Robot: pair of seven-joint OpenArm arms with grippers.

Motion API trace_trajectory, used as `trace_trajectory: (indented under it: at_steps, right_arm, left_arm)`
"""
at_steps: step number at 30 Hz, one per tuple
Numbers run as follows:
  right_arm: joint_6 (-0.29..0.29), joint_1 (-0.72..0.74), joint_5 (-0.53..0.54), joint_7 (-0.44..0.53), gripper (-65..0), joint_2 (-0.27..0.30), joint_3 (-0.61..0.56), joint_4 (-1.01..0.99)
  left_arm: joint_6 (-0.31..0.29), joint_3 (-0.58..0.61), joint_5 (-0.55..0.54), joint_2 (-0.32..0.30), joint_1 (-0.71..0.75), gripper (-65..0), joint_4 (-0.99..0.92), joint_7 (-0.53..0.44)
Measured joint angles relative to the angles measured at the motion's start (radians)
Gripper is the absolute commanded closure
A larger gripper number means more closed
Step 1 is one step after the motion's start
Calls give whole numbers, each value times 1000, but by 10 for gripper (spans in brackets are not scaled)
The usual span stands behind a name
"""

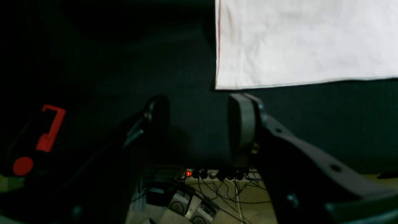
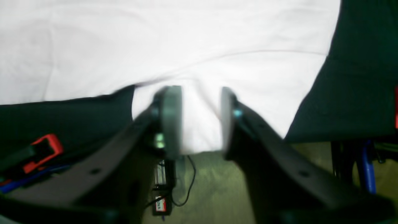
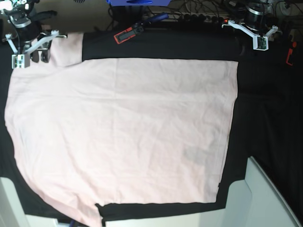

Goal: Fold the T-shirt properly

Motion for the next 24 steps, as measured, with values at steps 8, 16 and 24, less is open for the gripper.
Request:
trace_trajectory:
  at_steps: [8, 16, 24]
  right_arm:
    - [-2, 66, 346, -153, -176, 2, 185, -5]
    - [-2, 63, 453, 116, -3, 0, 221, -6]
    - [-6, 61, 316, 332, -1, 5, 62, -29]
  left_arm:
    - [-1, 0, 0, 1, -31, -297, 0, -4]
    - [-2, 0, 0, 0, -55, -297, 0, -5]
    - [0, 0, 0, 0, -63, -297, 0, -4]
